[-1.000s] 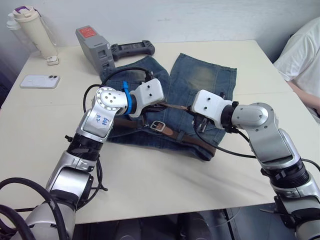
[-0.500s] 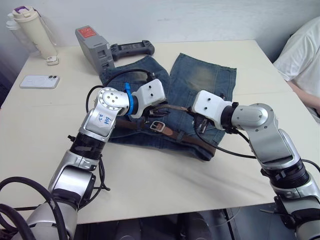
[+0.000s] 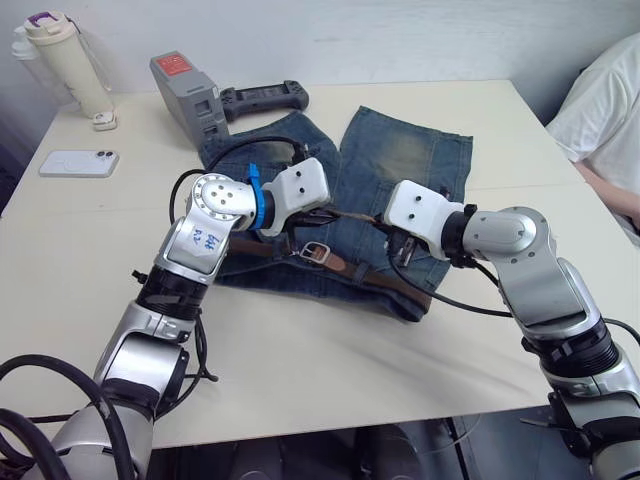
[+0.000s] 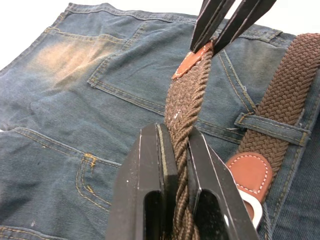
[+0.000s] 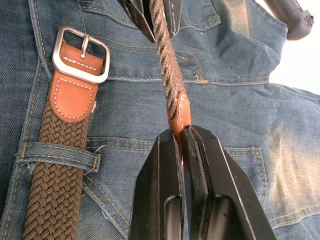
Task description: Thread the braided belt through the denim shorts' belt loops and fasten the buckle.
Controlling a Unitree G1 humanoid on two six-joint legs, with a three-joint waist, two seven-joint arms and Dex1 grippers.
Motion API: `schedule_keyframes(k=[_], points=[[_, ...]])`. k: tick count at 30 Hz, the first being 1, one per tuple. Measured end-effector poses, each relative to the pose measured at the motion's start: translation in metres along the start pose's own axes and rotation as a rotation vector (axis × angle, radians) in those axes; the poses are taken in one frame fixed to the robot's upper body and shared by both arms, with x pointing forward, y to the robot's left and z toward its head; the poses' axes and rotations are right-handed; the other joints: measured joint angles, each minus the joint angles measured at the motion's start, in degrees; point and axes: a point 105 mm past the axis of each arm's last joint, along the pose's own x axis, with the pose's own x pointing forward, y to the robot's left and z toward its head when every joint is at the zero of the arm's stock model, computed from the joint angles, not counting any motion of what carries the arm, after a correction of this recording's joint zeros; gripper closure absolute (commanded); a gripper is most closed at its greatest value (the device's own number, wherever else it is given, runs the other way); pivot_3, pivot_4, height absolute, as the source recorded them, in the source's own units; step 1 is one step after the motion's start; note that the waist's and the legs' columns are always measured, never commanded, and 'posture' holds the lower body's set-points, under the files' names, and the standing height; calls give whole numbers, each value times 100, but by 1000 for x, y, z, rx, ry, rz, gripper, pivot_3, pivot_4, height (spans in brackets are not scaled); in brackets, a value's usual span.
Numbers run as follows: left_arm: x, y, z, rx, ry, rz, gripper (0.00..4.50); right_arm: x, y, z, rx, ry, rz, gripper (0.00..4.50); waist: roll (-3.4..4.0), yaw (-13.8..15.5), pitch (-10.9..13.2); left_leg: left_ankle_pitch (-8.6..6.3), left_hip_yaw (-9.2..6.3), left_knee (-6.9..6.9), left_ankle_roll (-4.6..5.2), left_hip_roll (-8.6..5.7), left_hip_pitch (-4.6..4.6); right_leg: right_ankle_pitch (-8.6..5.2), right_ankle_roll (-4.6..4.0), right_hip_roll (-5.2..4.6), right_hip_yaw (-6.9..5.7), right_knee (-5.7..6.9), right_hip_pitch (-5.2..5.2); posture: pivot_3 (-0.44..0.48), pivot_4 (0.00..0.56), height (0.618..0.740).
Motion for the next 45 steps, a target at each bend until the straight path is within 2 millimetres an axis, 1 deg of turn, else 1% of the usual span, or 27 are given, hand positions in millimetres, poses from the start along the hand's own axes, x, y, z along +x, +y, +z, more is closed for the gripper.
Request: schedule_keyframes(k=[5,7,8,9,10,12,13,14,15,16,18,19,21,24,27,28,29,31,33,37,40,42,45], points=[[-1,0,0,2,2,0,4436,0,0,0,2,-1,1,4500,0,0,0,0,0,0,0,0,0,0,0,0,0,0,0,0,150,740],[-1,1,0,2,2,3,4500,0,0,1,25,-8,2,3708,0,-1,0,0,0,0,0,0,0,0,0,0,0,0,0,0,150,740],[-2,1,0,0,3,6,4500,-1,-1,2,40,-19,-5,3433,0,-1,0,0,0,0,0,0,0,0,0,0,0,0,0,0,150,740],[-3,2,-1,-5,1,10,4500,-2,-2,4,53,-32,-11,3033,0,0,0,0,0,-1,0,0,0,0,0,0,0,0,0,0,150,740],[-4,4,-2,-16,-2,19,4500,-3,-3,6,57,-41,-14,2487,0,0,0,0,0,-1,0,0,0,0,0,0,0,0,0,0,150,740],[-8,9,-4,-43,-11,47,4500,-5,-3,9,67,-59,-9,1560,0,-1,0,0,0,-2,0,0,0,0,0,0,0,0,0,0,150,740],[-10,12,-5,-62,-18,64,4500,-6,-4,10,70,-68,-11,965,0,0,0,0,0,-2,0,0,0,0,0,0,0,0,0,0,150,740],[-11,14,-5,-75,-25,75,4500,-8,-5,11,71,-72,-12,650,0,-1,0,0,-1,-2,0,0,0,0,0,0,0,0,-1,0,150,740],[-16,19,-7,-136,-50,112,4500,-14,-8,13,70,-77,-16,142,0,1,0,0,-1,-3,0,0,-1,0,0,0,0,0,-1,0,150,740],[-23,23,-13,-198,-67,149,4500,-21,-11,15,66,-82,-22,31,0,0,0,0,-1,-4,0,0,0,0,0,0,0,-1,-1,0,150,740],[-33,23,-31,-321,-77,201,4500,-31,-14,16,69,-85,-30,31,0,-2,0,0,-2,-8,0,1,2,0,0,0,-1,-1,-1,0,150,740],[-37,19,-41,-390,-83,211,4500,-34,-12,15,78,-81,-20,31,0,-9,0,0,-2,-9,0,1,2,0,0,0,-1,-1,-1,0,150,740],[-39,10,-51,-468,-90,207,4500,-31,-1,10,108,-69,21,31,0,-10,0,0,-2,-9,0,1,1,0,0,0,-2,-1,-1,0,150,740],[-42,1,-53,-459,-102,204,4500,-16,18,10,141,-74,65,31,0,-14,0,0,-1,-6,0,1,2,0,0,0,-1,1,-1,0,150,740],[-44,-3,-54,-454,-112,203,4500,-2,29,18,158,-106,70,31,0,-16,-1,0,-1,-6,0,1,2,0,0,0,-1,1,-1,0,150,740],[-44,-5,-55,-461,-123,203,4500,8,38,25,170,-131,68,31,0,-15,-1,0,-1,-6,-1,1,1,0,0,0,-1,2,-3,0,150,740],[-44,-5,-55,-464,-128,204,4500,14,44,28,168,-134,75,31,0,-16,-1,0,0,-6,-1,1,0,0,0,0,-1,1,-4,0,150,740],[-46,-3,-55,-474,-135,220,4500,26,56,26,139,-105,92,31,-1,-3,-1,0,-1,-4,-1,0,0,0,0,0,-1,1,-3,0,150,740],[-49,-1,-55,-474,-137,229,4500,37,64,21,115,-77,87,31,-1,2,-1,0,0,-2,-1,0,-1,0,0,-1,-1,1,-3,0,150,740],[-53,5,-55,-468,-128,233,4500,51,71,5,56,-14,51,31,-1,-12,-1,0,1,-5,-1,0,0,0,0,-1,-1,1,-3,0,150,740],[-53,5,-54,-458,-131,229,4500,53,68,2,3,-11,15,31,-1,-25,-1,0,1,-8,-2,0,1,0,0,-1,-1,0,-3,0,150,740],[-51,4,-53,-455,-129,218,4500,53,70,-3,-42,-5,-6,31,-1,-23,-2,0,1,-8,-2,0,1,0,0,-1,-1,0,-3,0,150,740],[-50,2,-53,-448,-124,204,4500,52,70,-3,-85,-6,-37,31,-2,-16,-2,0,-1,-3,-2,0,2,0,0,-1,-1,2,0,0,150,740]])
